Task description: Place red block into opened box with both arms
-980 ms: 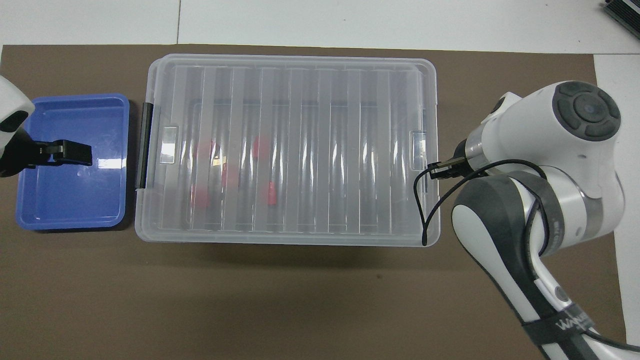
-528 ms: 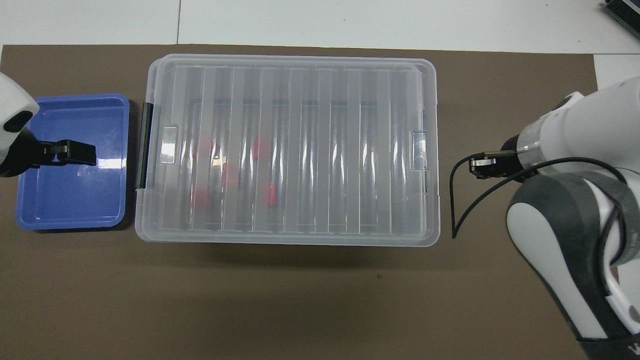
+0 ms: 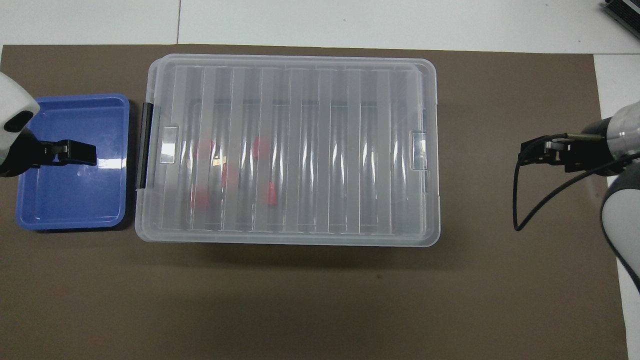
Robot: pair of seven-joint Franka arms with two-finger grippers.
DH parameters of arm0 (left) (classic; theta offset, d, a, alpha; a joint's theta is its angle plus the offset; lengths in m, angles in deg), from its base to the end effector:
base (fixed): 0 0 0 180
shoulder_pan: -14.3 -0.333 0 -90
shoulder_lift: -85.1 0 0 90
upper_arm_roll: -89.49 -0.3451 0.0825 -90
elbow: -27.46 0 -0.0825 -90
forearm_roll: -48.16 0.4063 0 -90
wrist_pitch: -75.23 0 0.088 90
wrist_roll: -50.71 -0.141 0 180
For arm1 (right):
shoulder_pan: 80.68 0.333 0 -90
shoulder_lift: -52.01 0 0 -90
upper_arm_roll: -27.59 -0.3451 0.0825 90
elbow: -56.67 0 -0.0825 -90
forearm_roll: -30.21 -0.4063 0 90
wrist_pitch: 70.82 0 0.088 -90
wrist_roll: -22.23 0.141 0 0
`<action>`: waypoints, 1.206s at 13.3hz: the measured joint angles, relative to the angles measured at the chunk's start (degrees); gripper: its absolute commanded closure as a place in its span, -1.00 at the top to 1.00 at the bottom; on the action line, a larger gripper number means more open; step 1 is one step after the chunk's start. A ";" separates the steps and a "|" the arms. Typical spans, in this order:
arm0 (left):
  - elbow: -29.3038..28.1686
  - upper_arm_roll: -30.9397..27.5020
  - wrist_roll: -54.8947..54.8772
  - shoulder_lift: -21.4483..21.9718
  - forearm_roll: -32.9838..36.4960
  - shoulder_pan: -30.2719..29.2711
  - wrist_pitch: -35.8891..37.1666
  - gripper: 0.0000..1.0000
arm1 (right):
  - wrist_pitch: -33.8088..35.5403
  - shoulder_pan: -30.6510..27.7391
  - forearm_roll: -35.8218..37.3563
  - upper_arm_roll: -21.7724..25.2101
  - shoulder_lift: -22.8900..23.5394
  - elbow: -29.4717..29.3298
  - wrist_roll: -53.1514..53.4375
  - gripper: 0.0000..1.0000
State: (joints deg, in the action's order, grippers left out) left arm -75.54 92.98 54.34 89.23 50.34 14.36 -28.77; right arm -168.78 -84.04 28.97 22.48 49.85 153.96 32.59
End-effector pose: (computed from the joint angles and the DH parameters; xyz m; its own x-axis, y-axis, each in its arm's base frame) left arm 0.5710 -0.0320 0.5695 0.9958 -0.0078 0.0915 -0.0045 -0.9993 -0.0362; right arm 0.5760 0.0212 0.5903 0.9873 -0.1526 0.0451 -0.1515 -0.9881 -0.0267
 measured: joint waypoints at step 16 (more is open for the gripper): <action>-0.01 -0.52 0.04 0.07 0.00 0.00 -0.50 1.00 | 10.53 1.07 2.95 -0.72 2.66 -8.20 1.94 1.00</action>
State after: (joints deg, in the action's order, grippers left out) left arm -75.55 92.47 54.38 89.30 50.34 14.36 -29.26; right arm -158.25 -82.98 31.92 21.76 52.50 145.76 34.53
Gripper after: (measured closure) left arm 0.000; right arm 0.000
